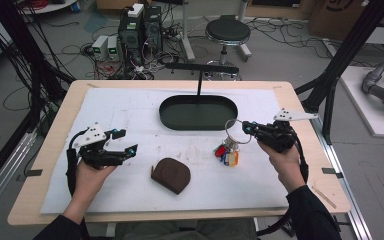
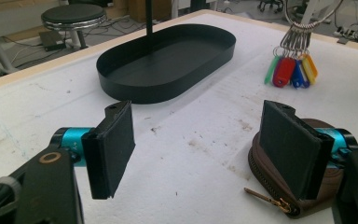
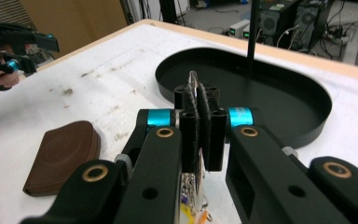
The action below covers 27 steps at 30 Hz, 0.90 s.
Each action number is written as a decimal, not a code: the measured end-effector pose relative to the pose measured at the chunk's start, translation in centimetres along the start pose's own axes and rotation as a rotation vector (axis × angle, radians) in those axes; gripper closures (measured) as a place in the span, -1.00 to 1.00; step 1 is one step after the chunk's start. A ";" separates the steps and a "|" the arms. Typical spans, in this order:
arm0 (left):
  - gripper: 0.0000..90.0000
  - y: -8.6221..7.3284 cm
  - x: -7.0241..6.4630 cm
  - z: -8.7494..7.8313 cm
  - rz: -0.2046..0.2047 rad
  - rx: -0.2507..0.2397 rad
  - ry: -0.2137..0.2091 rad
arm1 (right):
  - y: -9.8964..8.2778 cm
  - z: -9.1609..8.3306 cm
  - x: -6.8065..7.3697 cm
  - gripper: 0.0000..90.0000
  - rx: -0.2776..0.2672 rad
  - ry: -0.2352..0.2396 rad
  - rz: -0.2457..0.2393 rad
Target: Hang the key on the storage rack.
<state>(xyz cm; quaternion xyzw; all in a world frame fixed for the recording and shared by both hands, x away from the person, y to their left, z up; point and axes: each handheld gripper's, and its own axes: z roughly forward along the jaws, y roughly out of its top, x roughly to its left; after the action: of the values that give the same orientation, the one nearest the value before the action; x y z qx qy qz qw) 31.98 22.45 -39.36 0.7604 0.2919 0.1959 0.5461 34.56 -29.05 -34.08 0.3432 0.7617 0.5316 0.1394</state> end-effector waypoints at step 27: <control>-0.40 -0.2 0.0 0.4 -0.003 -0.003 -0.013 | 8.1 2.1 -2.0 0.96 -0.086 -0.059 -0.068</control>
<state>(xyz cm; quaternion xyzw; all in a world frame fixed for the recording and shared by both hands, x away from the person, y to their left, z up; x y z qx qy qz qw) 32.16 22.16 -39.65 0.7605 0.2893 0.1905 0.5493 40.24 -27.28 -27.90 0.3264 0.7449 0.5484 0.1943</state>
